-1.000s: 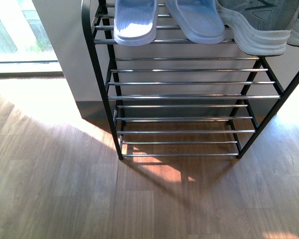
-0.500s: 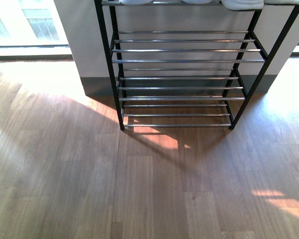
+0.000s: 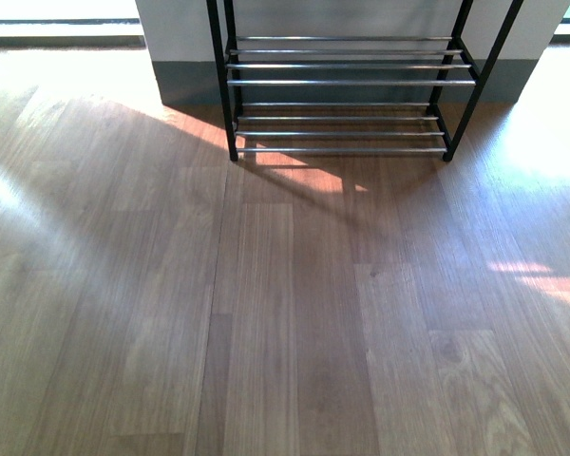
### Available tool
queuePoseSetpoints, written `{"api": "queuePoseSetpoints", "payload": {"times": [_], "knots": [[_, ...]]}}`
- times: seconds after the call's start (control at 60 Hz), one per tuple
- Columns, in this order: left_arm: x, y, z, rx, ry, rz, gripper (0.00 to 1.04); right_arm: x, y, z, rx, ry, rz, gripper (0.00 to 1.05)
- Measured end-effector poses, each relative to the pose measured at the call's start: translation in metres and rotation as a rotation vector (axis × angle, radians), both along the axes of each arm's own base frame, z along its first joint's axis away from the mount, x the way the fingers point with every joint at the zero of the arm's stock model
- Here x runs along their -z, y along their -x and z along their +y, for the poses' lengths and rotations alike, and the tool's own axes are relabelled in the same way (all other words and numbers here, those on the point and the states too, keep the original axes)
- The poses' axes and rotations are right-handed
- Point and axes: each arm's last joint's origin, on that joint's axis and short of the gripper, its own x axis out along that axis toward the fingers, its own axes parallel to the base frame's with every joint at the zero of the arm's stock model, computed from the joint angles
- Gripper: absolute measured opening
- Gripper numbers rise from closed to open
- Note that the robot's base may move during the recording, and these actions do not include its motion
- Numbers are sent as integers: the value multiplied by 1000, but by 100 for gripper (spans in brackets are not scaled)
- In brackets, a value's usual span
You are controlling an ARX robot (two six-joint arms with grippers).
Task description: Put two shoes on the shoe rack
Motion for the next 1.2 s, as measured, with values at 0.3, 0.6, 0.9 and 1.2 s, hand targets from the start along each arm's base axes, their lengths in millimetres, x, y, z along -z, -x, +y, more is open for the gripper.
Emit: {"api": "queuePoseSetpoints", "payload": {"times": [0.3, 0.6, 0.9, 1.2], "knots": [[0, 0, 0, 1, 0, 0, 95, 0, 0, 0, 3, 0, 0, 96], [0, 0, 0, -3, 0, 0, 95, 0, 0, 0, -1, 0, 0, 96], [0, 0, 0, 1, 0, 0, 95, 0, 0, 0, 3, 0, 0, 96], [0, 0, 0, 0, 0, 0, 95, 0, 0, 0, 1, 0, 0, 96]]}}
